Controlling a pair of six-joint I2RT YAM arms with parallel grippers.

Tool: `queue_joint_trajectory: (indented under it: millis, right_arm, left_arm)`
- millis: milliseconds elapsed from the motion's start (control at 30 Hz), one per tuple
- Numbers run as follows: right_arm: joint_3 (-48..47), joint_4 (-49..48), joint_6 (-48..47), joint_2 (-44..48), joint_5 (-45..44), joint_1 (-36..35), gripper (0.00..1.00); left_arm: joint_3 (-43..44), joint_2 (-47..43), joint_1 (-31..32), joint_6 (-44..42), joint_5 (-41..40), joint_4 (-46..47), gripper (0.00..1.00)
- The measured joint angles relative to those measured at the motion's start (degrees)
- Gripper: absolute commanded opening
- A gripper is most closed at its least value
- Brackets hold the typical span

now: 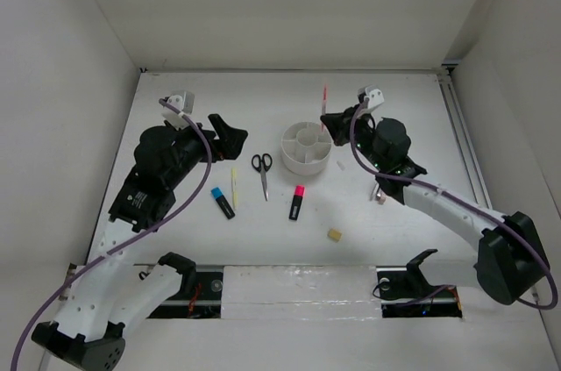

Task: Sort the stationery into containers
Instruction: Close the pen cap on the pen, then place the pen in the storage box.

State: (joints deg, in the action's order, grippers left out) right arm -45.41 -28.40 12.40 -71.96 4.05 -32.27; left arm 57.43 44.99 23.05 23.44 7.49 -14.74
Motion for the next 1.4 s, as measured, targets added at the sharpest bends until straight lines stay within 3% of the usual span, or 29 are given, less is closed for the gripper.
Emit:
queue_joint_trajectory:
  millis: [267,500,733,1033,1400]
  right_arm:
    - [13.68,-11.08,3.26,3.17,-1.97,2.27,0.0]
    - [23.96,-20.72,9.01,4.52,-10.16,1.22,0.0]
    - [24.24,-27.93,11.93,2.82,-12.7,0.96,0.0]
    - [22.12,-35.39,15.37,-7.8,-16.24,-0.87,0.0]
    - [18.62,-39.1,16.68,-14.45,-20.33,-3.85,0.0]
  left_arm:
    - [-4.24,-1.05,0.0,-1.14,-1.57,-0.42,1.0]
    - [-4.79,-1.81,0.0,-1.99,-1.49,-0.46,1.0]
    - [-5.33,-1.75,0.0,-2.08,-0.39,-0.5,1.0]
    - [-5.33,-1.55,0.0,-2.16,0.0,-0.5,1.0]
    - [-5.33,-1.55,0.0,-2.19,0.96,-0.5,1.0]
